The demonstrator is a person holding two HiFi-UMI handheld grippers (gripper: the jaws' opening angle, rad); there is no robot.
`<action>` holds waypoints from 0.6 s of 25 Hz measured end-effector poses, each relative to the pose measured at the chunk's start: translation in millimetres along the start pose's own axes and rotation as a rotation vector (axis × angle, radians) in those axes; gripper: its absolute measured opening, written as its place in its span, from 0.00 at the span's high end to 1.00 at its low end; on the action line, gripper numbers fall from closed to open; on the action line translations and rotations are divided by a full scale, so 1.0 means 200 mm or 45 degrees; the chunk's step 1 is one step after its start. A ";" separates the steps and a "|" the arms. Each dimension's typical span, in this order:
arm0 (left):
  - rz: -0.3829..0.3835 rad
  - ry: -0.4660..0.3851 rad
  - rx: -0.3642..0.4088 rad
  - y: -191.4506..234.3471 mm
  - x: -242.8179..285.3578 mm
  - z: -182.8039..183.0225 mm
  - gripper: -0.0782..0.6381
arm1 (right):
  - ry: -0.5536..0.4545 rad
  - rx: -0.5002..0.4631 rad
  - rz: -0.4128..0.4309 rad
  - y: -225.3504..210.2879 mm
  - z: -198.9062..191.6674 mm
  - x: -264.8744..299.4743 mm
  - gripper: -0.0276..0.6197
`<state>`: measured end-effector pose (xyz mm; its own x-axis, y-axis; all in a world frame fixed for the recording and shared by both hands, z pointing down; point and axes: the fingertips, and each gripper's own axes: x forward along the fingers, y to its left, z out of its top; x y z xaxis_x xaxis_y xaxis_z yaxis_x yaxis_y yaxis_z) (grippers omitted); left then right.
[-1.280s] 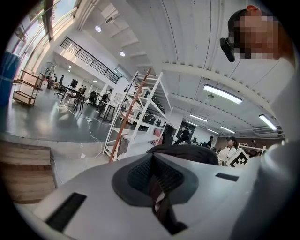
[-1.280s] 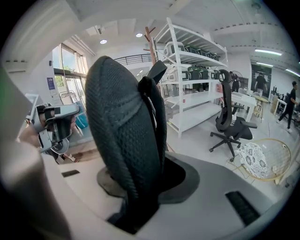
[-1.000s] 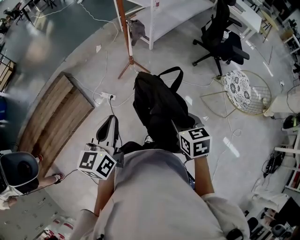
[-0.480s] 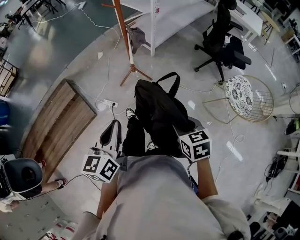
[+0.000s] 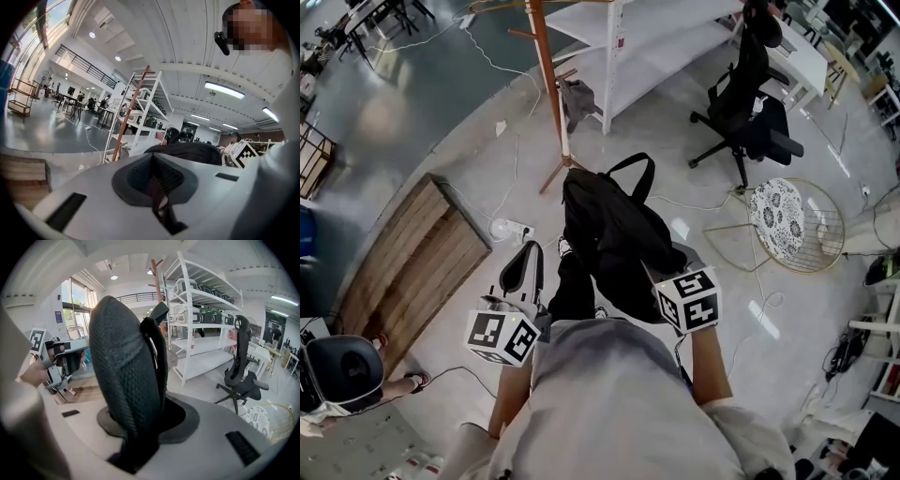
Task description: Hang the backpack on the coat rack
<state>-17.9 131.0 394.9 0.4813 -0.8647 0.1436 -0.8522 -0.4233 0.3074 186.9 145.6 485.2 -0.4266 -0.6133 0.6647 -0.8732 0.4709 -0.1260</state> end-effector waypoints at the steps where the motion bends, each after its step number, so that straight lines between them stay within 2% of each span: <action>1: 0.001 0.004 -0.010 0.03 0.03 0.00 0.89 | -0.001 -0.007 0.003 -0.01 0.03 0.03 0.76; 6: 0.017 0.014 -0.025 0.16 0.15 0.05 0.89 | 0.015 -0.044 0.024 -0.03 0.16 0.17 0.76; 15: 0.010 -0.002 -0.037 0.44 0.46 0.30 0.89 | 0.032 -0.055 0.060 -0.06 0.48 0.42 0.76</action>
<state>-60.1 -2.0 379.0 0.4741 -0.8685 0.1446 -0.8498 -0.4084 0.3333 139.5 27.4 471.6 -0.4606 -0.5738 0.6772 -0.8410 0.5260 -0.1265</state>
